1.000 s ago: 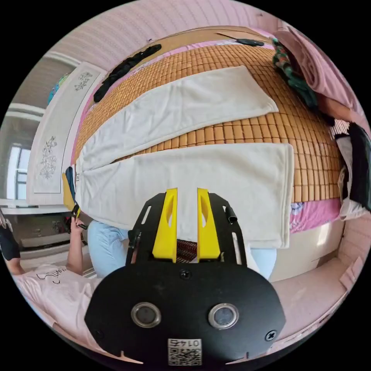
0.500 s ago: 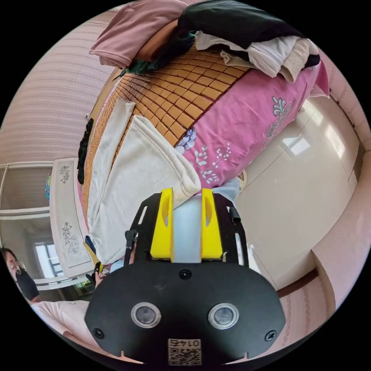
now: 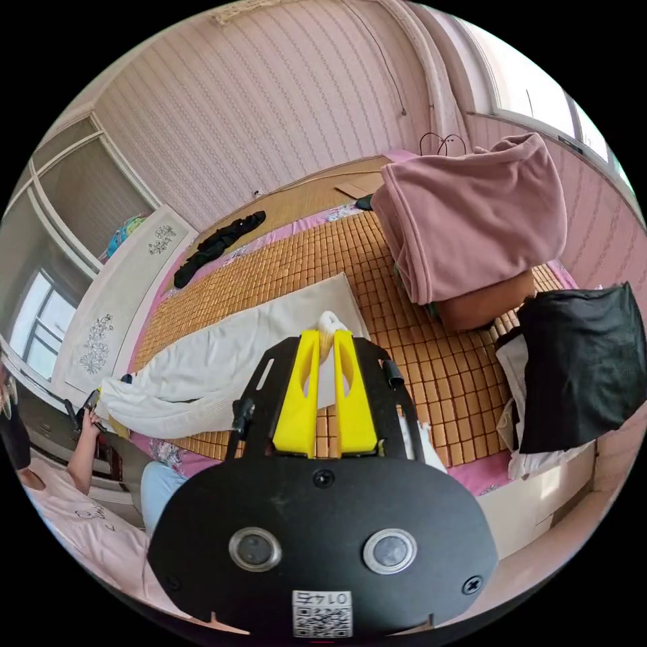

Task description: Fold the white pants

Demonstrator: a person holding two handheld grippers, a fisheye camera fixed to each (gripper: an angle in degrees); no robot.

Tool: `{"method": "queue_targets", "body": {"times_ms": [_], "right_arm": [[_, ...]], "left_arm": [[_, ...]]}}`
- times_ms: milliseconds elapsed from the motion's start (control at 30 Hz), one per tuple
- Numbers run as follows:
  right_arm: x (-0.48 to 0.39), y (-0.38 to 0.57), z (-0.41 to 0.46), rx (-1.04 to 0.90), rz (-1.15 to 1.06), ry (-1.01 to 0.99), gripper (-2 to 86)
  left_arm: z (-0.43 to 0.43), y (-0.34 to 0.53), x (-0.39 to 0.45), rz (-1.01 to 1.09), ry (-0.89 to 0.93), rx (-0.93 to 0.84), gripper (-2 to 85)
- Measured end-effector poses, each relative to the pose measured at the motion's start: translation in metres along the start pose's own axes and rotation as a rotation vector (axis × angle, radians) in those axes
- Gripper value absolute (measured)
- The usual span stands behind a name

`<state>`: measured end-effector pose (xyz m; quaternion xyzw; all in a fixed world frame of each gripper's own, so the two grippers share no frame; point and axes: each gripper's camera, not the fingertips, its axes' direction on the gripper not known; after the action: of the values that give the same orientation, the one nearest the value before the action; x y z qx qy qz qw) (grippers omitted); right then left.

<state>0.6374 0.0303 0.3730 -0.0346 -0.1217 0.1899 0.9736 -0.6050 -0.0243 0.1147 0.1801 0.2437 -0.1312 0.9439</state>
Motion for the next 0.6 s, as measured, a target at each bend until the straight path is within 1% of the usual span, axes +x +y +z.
{"method": "queue_targets", "body": {"times_ms": [67, 100, 167, 200, 233, 300, 333, 367, 433, 500, 567, 600], "right_arm": [[-0.003, -0.056, 0.022, 0.022, 0.023, -0.007, 4.7], [-0.001, -0.068, 0.030, 0.011, 0.053, -0.002, 5.1], [0.012, -0.096, 0.058, -0.058, 0.200, -0.010, 9.8], [0.015, -0.097, 0.063, -0.064, 0.230, -0.016, 11.3], [0.021, -0.093, 0.072, -0.081, 0.265, -0.034, 14.3], [0.028, -0.078, 0.085, -0.119, 0.270, -0.059, 15.2], [0.035, -0.065, 0.095, -0.158, 0.271, -0.032, 15.5], [0.043, -0.050, 0.105, -0.204, 0.282, 0.014, 15.9], [0.056, -0.027, 0.118, -0.264, 0.317, 0.050, 16.8], [0.068, -0.009, 0.126, -0.288, 0.362, 0.032, 17.5], [0.072, 0.004, 0.119, -0.190, 0.390, -0.008, 17.0], [0.072, 0.005, 0.119, -0.177, 0.394, -0.038, 16.7]], "left_arm": [[0.027, -0.036, 0.017, 0.026, -0.039, 0.028, 4.8], [0.045, -0.054, 0.030, 0.064, -0.073, 0.041, 6.0], [0.065, -0.069, 0.043, 0.066, -0.113, 0.044, 8.4], [0.075, -0.070, 0.045, 0.060, -0.147, 0.028, 9.0], [0.078, -0.062, 0.040, 0.029, -0.199, 0.050, 9.3], [0.078, -0.041, 0.025, -0.039, -0.265, 0.095, 9.2], [0.080, -0.027, 0.014, -0.060, -0.265, 0.092, 9.2], [0.084, -0.020, 0.008, -0.063, -0.259, 0.071, 9.6], [0.105, 0.010, -0.016, -0.137, -0.260, -0.052, 11.6], [0.122, 0.036, -0.033, -0.227, -0.266, -0.100, 14.5], [0.142, 0.056, -0.048, -0.318, -0.241, -0.145, 17.0], [0.160, 0.064, -0.054, -0.361, -0.206, -0.193, 17.8]]}}
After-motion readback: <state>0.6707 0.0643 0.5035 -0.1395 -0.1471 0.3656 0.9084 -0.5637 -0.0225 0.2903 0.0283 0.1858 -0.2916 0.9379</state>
